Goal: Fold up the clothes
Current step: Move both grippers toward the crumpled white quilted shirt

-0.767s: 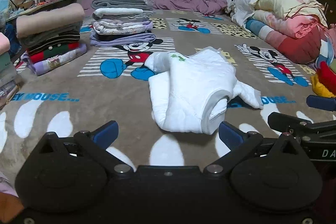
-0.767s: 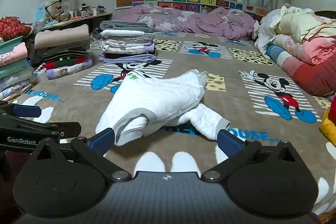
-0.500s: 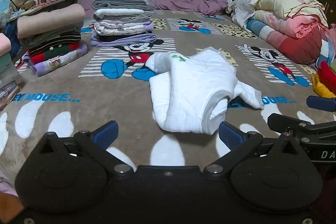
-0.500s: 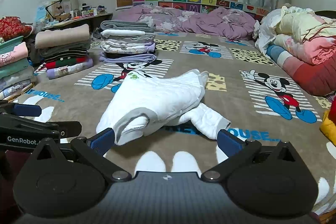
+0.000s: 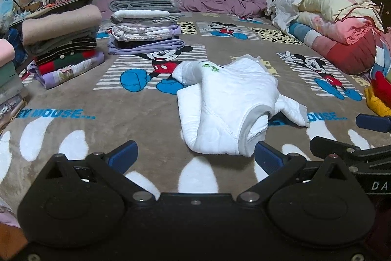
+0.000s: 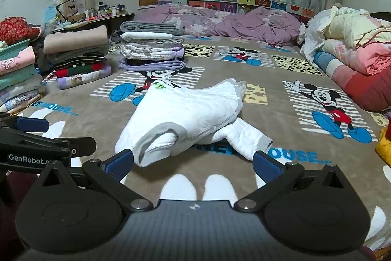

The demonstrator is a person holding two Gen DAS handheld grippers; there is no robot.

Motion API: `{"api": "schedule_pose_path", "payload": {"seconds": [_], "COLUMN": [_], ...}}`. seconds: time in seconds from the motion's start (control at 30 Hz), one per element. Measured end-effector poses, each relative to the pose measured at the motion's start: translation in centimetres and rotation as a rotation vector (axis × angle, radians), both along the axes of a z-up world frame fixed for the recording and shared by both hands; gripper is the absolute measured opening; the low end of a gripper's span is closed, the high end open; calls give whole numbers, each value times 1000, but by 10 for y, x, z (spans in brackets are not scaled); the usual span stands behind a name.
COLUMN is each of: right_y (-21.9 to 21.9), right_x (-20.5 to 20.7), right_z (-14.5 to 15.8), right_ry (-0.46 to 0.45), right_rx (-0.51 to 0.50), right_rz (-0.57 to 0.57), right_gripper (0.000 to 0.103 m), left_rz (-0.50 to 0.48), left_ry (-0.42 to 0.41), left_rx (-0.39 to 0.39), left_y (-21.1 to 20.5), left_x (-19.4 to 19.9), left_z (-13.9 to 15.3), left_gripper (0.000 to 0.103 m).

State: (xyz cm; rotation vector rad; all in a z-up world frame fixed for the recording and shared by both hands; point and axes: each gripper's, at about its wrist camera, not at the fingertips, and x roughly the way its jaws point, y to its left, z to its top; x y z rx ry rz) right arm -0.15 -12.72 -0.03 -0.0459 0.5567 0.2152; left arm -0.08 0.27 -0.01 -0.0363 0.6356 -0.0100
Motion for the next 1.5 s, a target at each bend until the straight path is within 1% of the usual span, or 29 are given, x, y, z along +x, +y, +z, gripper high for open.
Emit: {"api": "schedule_pose_path", "payload": {"seconds": [0.7, 0.97, 1.03, 1.23, 1.5], "right_y": [-1, -10, -14, -13, -18], "right_x": [1, 0, 1, 2, 8], "right_z": [0, 3, 4, 3, 0], "right_ry": [-3, -47, -49, -57, -76], "right_rx": [1, 29, 54, 54, 93], "right_rz": [2, -4, -1, 16, 24], "right_gripper": [103, 103, 103, 103, 103], "left_rz": [-9, -14, -15, -22, -45], "left_ry": [2, 6, 6, 4, 8], "left_rx": [5, 6, 5, 18, 36], "left_y": [-3, -3, -3, -7, -13], "left_x": [1, 2, 3, 6, 14], "left_z": [-1, 0, 1, 2, 0], "left_gripper": [103, 103, 103, 103, 103]}}
